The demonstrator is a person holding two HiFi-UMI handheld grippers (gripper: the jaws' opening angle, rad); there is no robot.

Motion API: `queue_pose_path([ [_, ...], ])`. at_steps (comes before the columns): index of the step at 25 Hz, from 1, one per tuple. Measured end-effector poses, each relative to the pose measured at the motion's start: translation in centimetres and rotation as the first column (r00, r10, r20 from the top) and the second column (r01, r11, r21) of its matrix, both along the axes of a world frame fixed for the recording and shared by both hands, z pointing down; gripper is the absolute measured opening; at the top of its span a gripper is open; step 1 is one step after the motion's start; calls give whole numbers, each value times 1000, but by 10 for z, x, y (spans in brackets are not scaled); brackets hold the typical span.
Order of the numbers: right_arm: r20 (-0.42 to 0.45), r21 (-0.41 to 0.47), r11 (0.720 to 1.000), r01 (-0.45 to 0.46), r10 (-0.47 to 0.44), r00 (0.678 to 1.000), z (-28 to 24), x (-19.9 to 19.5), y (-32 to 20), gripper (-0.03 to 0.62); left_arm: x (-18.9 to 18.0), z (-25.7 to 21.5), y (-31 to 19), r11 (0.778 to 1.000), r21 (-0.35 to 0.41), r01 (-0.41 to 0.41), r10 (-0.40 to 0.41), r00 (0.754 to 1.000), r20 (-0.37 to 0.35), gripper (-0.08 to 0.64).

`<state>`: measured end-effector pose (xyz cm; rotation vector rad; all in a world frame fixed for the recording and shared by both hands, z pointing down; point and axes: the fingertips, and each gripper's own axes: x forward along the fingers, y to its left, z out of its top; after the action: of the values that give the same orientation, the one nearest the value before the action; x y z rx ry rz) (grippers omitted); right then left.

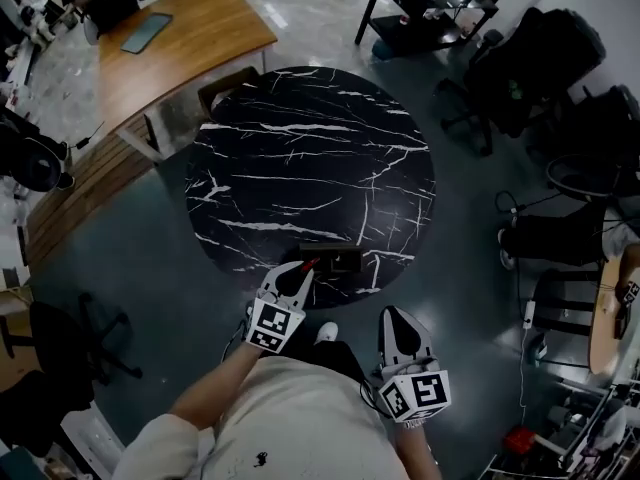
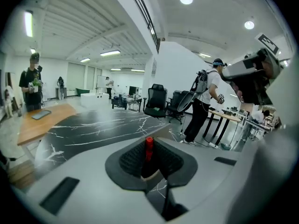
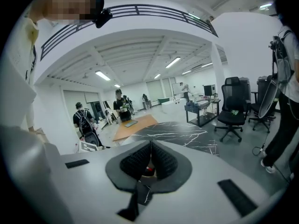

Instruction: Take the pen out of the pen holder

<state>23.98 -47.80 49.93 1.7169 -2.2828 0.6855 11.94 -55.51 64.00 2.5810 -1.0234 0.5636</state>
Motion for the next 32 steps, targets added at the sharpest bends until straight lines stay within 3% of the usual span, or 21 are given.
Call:
queue_pose_path([
  [7, 29, 64, 996, 68, -70, 997, -16, 12, 27, 18, 4, -49, 34, 995, 85, 53, -57, 998, 34, 52],
  [11, 19, 140, 984, 109, -113, 993, -39, 26, 46, 18, 10, -105, 65, 981, 175, 81, -88, 996, 30, 52],
  [14, 19, 171, 982, 85, -90, 996, -55, 43, 55, 18, 18, -147, 91, 969, 237, 72, -88, 995, 56, 52],
  [20, 26, 272, 960, 67, -76, 997, -87, 66, 76, 18, 32, -209, 142, 929, 361, 78, -107, 992, 62, 52],
  [23, 34, 315, 946, 75, -90, 995, -101, 68, 89, 18, 34, -230, 161, 896, 441, 60, -115, 988, 99, 52],
  [27, 3, 367, 925, 100, -109, 994, -117, 64, 106, 18, 29, -250, 183, 873, 483, 73, -130, 988, 87, 52],
  [32, -16, 378, 919, 113, -116, 993, -117, 62, 124, 18, 30, -250, 198, 873, 476, 105, -143, 989, 45, 52],
])
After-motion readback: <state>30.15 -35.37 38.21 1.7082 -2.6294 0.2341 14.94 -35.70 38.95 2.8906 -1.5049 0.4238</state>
